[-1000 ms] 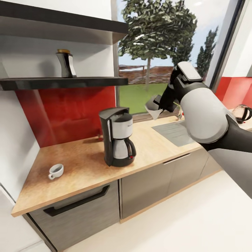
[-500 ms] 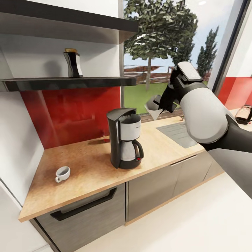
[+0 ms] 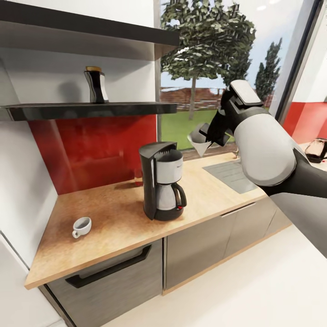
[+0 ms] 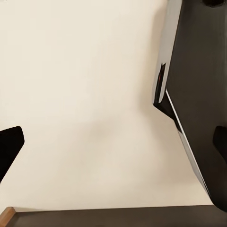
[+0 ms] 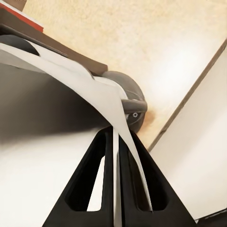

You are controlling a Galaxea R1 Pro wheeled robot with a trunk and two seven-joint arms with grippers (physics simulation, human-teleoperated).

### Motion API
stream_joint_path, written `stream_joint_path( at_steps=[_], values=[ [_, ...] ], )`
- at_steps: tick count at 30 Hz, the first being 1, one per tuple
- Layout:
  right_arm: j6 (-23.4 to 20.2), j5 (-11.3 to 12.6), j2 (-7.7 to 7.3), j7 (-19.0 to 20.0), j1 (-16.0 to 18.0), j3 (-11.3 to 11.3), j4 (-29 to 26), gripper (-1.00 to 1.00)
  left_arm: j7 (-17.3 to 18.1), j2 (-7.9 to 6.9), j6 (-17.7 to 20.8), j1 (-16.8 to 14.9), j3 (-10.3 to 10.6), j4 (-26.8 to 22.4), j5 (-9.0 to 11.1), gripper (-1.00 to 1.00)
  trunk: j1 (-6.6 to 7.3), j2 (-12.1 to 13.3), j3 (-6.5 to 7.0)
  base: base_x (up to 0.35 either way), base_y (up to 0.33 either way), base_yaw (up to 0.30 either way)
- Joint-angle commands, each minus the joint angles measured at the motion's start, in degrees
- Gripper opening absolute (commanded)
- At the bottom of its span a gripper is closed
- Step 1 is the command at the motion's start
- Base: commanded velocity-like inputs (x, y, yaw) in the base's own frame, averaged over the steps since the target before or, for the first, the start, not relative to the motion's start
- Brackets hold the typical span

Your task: Set up a coffee station on the kitchen countertop: keep the coffee maker on the countertop, move the bottle of coffee from the kitchen shelf to the counter next to the coffee maker, place a paper coffee filter on top of the coffee maker, put the saucer next to the coffee maker with the coffee cup on the saucer, and place the electric kettle next to the coffee maker.

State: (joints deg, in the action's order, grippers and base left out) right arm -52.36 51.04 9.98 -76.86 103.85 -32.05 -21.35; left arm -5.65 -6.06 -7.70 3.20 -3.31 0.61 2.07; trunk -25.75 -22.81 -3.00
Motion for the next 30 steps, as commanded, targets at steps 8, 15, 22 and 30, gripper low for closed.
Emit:
stream_joint_path(
  at_steps=[8,15,22,30],
  values=[
    [-0.2,0.6,0.02,-0.6,0.0,0.0,-0.1,-1.0,0.0,0.0,-0.3,0.0,-0.3,0.1,0.2,1.0,-0.04,-0.1,0.6,0.0,0.124,0.0],
    [-0.2,0.6,0.02,-0.6,0.0,0.0,-0.1,-1.0,0.0,0.02,-0.3,0.0,-0.3,0.1,0.2,1.0,-0.04,-0.1,1.22,0.0,0.286,0.0],
    [-0.2,0.7,0.02,-0.6,0.0,0.0,-0.1,-1.0,-0.1,0.05,-0.3,0.0,-0.3,0.1,0.2,1.0,-0.04,-0.1,1.85,0.0,0.187,0.0],
    [-0.2,0.6,0.02,-0.6,0.0,0.0,-0.2,-1.0,-0.1,0.09,-0.3,0.0,-0.3,0.1,0.2,1.0,-0.04,-0.1,2.0,0.0,0.008,0.0]
  ],
)
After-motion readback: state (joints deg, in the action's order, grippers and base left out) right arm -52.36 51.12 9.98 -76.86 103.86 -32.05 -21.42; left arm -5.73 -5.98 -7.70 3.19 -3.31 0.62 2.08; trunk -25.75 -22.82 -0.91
